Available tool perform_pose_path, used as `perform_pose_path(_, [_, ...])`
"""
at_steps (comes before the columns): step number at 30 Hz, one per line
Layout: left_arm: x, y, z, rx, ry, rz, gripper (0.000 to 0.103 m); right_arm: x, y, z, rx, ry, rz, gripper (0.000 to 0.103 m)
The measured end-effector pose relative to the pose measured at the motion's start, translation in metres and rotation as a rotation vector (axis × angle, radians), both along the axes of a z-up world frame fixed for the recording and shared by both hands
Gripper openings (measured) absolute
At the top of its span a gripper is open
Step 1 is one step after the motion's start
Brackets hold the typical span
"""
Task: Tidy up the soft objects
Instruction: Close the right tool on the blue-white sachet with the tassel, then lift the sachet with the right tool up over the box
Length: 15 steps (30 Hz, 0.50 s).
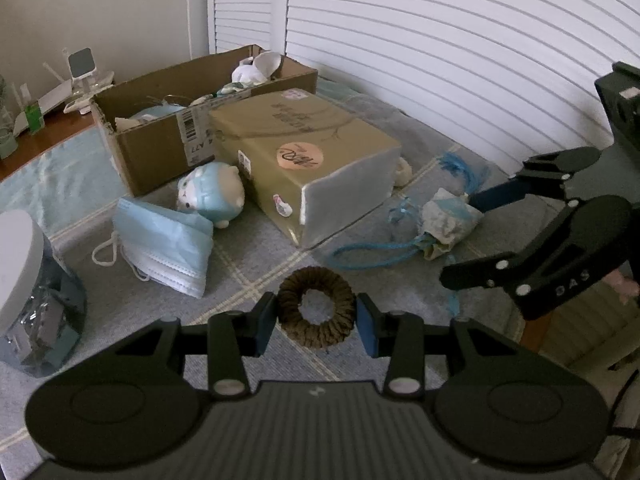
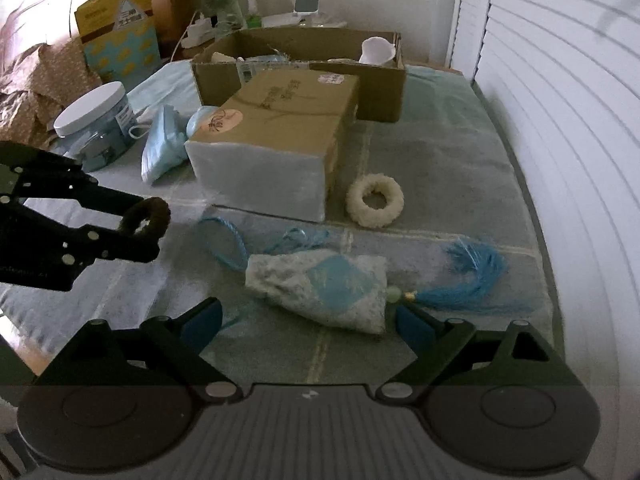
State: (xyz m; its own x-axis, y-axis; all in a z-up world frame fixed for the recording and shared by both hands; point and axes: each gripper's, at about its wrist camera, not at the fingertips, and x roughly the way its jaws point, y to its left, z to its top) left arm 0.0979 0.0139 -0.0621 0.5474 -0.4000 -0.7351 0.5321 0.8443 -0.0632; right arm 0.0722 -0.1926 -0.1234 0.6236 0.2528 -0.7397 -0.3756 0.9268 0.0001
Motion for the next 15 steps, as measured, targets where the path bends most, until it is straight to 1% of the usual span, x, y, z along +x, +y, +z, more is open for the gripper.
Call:
perform_pose_path(4, [0.001, -0.001, -0.001, 0.000, 0.003, 0.001, 0.042, 0.012, 0.006, -0.002, 0.018, 0.002, 0.006, 0.095])
perform_pose_path(6, [0.001, -0.001, -0.001, 0.002, 0.004, 0.001, 0.042, 0.017, 0.010, -0.004, 0.007, -0.009, 0.007, 0.094])
perform_pose_path(10, [0.002, -0.001, -0.002, 0.006, 0.008, 0.001, 0.042, 0.020, 0.016, -0.003, -0.036, -0.030, 0.003, 0.081])
perform_pose_path(11, [0.002, -0.002, -0.002, 0.008, 0.009, 0.001, 0.042, 0.021, 0.015, -0.002, -0.038, -0.031, 0.000, 0.080])
perform_pose_path(13, [0.001, -0.002, -0.002, 0.012, 0.009, 0.001, 0.042, 0.019, 0.014, -0.001, -0.050, -0.038, -0.008, 0.072])
perform_pose_path(15, [0.001, -0.003, -0.001, 0.014, 0.007, -0.003, 0.042, 0.016, 0.013, 0.001, -0.047, -0.041, -0.008, 0.069])
